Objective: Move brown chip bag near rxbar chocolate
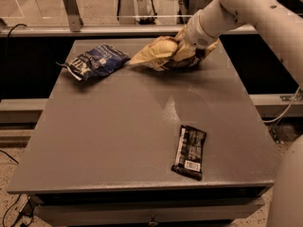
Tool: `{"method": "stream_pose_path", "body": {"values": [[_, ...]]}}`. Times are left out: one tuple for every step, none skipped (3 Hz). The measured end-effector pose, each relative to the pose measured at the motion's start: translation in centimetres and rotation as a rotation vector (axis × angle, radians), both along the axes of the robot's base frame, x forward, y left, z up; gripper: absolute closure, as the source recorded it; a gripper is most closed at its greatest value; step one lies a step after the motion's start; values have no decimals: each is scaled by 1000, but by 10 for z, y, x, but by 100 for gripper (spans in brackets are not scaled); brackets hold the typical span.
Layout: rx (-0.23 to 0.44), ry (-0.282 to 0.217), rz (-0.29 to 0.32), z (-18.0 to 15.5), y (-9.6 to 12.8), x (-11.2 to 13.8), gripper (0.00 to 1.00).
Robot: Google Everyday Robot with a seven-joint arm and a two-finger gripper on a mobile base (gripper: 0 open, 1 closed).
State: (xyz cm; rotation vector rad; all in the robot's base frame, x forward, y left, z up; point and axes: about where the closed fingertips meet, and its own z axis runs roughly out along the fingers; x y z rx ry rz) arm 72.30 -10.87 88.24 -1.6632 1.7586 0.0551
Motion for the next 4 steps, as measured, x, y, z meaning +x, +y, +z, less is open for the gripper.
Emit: {"method": "stream_pose_path", "body": {"values": [[50,-1,-6,37,-18,-5,100],[93,-26,8,86,-29,-20,100],[87,-57,0,130,-35,-43,100],[58,-84,-56,162,-50,-84,100]]}}
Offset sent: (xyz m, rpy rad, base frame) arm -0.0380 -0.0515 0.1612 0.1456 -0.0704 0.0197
